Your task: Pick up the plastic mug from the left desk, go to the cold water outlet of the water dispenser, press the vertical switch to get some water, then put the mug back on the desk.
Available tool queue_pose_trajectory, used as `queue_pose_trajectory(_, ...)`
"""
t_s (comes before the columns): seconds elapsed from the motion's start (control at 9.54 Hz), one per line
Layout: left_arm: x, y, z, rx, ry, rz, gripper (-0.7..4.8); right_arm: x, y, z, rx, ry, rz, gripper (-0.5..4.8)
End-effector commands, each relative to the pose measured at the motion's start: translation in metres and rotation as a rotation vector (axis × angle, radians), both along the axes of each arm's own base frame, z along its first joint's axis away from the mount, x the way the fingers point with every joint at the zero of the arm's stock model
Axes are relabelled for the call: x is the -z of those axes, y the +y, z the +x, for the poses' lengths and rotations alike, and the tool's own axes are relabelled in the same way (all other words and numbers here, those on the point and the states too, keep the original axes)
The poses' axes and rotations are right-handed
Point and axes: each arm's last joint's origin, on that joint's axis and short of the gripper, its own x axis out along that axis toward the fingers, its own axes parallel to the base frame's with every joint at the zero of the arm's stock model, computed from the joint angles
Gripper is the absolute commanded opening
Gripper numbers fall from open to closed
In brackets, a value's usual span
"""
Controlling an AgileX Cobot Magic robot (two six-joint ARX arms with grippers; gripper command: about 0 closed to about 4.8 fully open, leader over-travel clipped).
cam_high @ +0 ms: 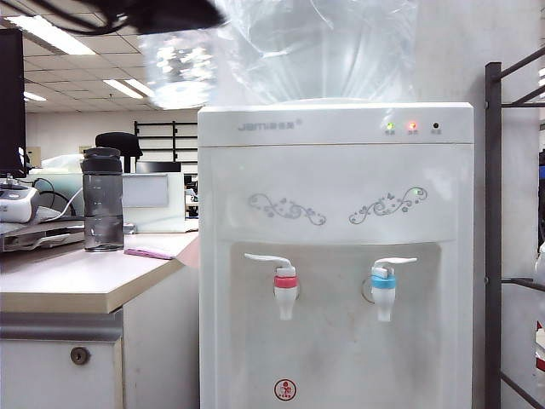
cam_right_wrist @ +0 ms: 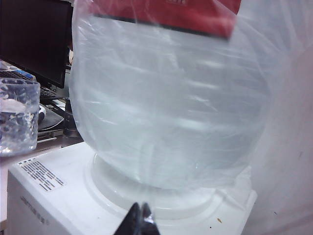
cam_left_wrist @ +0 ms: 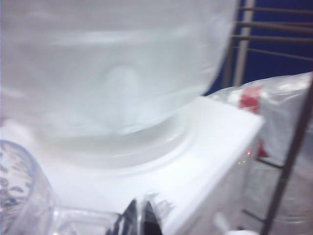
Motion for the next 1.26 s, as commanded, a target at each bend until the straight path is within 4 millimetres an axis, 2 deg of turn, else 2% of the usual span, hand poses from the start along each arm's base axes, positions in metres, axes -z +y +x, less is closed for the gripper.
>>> queue_pose_trajectory(0.1,-0.008,0.026,0.009,-0.088,-0.100,0.029,-0.06,-0.005,-0.001,-0.003,0.000,-0.031,0.010,-0.01)
queue_pose_trajectory(0.21,-0.007,0.040,0.013,-0.118,-0.100,0.036,-0.06,-0.005,-0.001,-0.003,-0.001,-0.032,0.011,-0.01)
queue_pose_trajectory(0.31,-0.006,0.044,0.015,-0.115,-0.106,0.048,-0.06,-0.005,0.000,-0.003,-0.001,-0.032,0.011,-0.01)
queue_pose_trajectory(0.42,0.003,0.064,0.023,-0.143,-0.097,0.102,-0.06,-0.006,-0.001,-0.005,-0.002,-0.038,0.012,-0.01)
queue_pose_trajectory(0.52,0.024,0.064,0.038,-0.140,-0.055,0.133,-0.06,-0.007,-0.001,-0.006,-0.001,-0.045,0.013,-0.01)
queue_pose_trajectory(1.05,0.071,0.065,0.066,-0.127,-0.025,0.167,-0.06,-0.010,-0.002,-0.010,-0.001,-0.060,0.016,-0.01)
queue_pose_trajectory(1.15,0.117,0.092,0.071,-0.203,0.028,0.173,-0.06,-0.010,-0.002,-0.011,-0.001,-0.063,0.016,-0.01)
queue_pose_trajectory(1.26,0.136,0.119,0.074,-0.264,0.040,0.122,-0.06,-0.010,-0.002,-0.011,-0.003,-0.060,0.015,-0.01)
